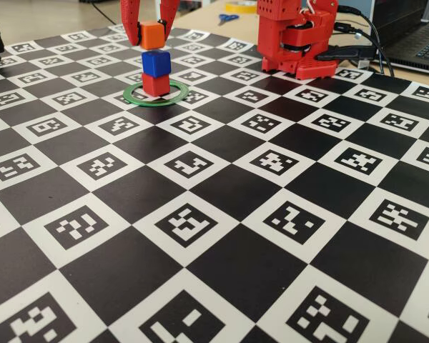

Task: Grab the red cube then put it in the green circle then put the blue cube on top and finally the orange cube on top

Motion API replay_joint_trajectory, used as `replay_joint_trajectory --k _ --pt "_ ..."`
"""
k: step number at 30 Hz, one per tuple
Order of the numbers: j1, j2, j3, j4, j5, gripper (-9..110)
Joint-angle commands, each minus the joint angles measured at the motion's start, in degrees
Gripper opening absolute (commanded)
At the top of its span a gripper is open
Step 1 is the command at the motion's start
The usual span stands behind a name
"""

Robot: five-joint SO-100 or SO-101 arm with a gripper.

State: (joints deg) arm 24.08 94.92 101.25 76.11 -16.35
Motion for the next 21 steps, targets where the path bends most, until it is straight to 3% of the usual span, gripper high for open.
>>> replay_joint_trajectory --k 1,21 --pt "-1.23 6.42 -0.44 -0.09 0.79 6" --pt "-1.41 6.59 1.41 -0.97 0.00 6"
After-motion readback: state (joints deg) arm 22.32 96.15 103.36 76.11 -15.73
